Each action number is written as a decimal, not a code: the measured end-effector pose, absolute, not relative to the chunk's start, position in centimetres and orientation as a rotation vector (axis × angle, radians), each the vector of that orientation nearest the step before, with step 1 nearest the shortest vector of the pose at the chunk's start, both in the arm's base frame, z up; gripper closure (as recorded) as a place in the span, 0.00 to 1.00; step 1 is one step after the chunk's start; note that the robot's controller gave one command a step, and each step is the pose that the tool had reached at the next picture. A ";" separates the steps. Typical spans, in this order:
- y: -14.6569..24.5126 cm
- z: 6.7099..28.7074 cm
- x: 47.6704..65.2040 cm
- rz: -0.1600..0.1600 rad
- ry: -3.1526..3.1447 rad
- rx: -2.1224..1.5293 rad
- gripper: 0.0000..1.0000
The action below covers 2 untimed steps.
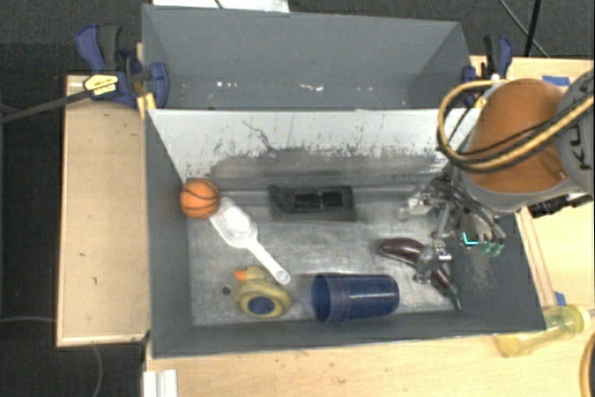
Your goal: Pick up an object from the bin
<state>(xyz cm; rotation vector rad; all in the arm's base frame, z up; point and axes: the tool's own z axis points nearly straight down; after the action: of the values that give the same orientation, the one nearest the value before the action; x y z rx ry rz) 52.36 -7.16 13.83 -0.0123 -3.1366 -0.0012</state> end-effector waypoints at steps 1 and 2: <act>-7.1 14.2 52.6 0.000 -3.144 -0.009 0.00; -9.8 7.3 54.3 0.003 -3.152 -0.078 1.00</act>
Offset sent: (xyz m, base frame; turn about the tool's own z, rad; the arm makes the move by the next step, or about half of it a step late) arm 0.0164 -0.0254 -0.0683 0.0321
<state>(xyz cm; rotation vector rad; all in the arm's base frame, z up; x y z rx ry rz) 54.34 -9.80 7.34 -0.0778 -3.1524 0.0031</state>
